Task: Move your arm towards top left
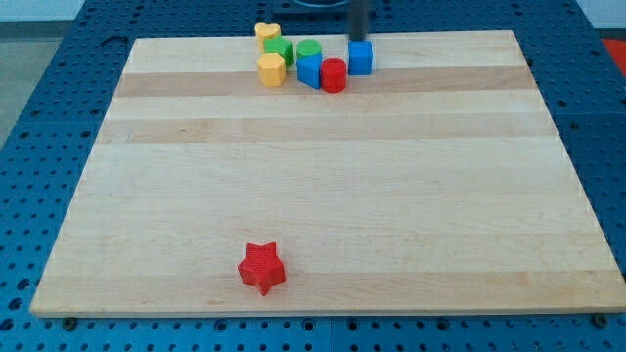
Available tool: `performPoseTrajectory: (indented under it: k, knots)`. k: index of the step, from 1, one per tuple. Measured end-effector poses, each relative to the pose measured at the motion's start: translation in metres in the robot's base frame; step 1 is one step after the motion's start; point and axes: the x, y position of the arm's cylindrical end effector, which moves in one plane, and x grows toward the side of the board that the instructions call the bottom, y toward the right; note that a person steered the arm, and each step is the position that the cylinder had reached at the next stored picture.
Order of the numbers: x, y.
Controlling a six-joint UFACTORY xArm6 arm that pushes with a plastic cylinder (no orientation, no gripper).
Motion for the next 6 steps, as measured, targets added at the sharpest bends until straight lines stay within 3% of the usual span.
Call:
performPoseTrajectory:
  k: [1,2,3,4,5,6]
  knots:
    - [0.01,0.119]
    - [0.082,0.154]
    - [0.163,0.067]
    - [0.206,-0.063]
    - [0.205,-0.208]
    - [0.162,-0.334]
